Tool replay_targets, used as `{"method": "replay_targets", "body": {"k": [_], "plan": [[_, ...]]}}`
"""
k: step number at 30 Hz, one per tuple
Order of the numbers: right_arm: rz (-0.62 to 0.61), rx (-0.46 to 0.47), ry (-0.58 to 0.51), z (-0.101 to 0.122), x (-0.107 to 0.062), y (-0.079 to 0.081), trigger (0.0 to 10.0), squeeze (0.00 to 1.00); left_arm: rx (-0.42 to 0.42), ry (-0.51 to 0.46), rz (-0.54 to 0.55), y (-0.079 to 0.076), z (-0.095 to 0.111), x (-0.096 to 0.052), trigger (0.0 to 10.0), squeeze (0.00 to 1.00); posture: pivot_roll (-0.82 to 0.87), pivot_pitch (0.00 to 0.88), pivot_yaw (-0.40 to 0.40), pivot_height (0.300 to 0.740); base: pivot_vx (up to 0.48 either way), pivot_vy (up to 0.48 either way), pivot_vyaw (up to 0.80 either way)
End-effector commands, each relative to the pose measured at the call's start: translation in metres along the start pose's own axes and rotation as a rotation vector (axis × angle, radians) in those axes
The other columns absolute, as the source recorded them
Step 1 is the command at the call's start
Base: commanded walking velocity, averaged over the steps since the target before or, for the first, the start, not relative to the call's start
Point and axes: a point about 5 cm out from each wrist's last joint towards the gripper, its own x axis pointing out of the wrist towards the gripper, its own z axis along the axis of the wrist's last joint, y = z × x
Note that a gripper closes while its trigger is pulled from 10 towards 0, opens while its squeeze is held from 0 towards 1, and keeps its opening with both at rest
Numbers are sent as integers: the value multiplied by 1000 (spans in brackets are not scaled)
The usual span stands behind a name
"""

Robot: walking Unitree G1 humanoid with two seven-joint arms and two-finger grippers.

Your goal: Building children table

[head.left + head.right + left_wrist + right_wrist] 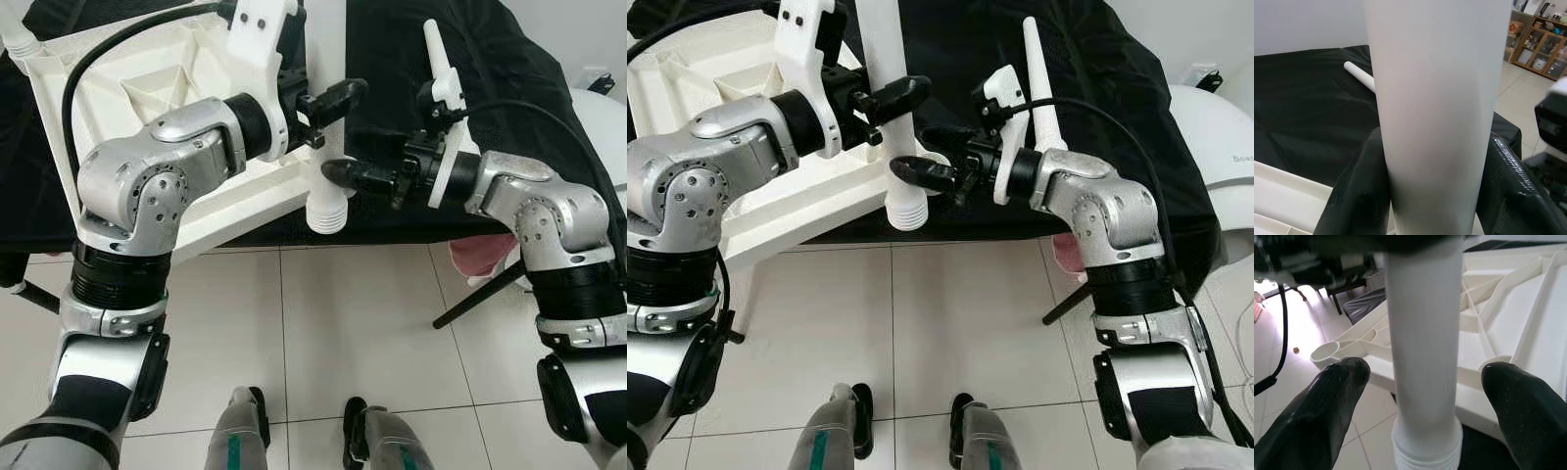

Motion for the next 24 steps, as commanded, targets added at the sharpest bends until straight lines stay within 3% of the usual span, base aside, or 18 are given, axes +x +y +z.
{"method": "replay_targets", "body": {"k": [1, 12, 24], "plan": [[30, 2, 10, -3, 1, 6, 10000, 0, 32, -38, -121, -10, 8, 1, 10000, 0, -31, 167, -25, 740, 0, 0, 0], [33, 37, -34, -18, 12, 12, 10000, 0, 18, -59, -133, -12, 12, 3, 10000, 0, -29, 172, -17, 740, 0, 0, 0], [11, 28, -52, -13, 13, 8, 10000, 0, 12, -61, -165, -19, 11, 5, 10000, 0, -28, 175, -15, 740, 0, 0, 0]]}}
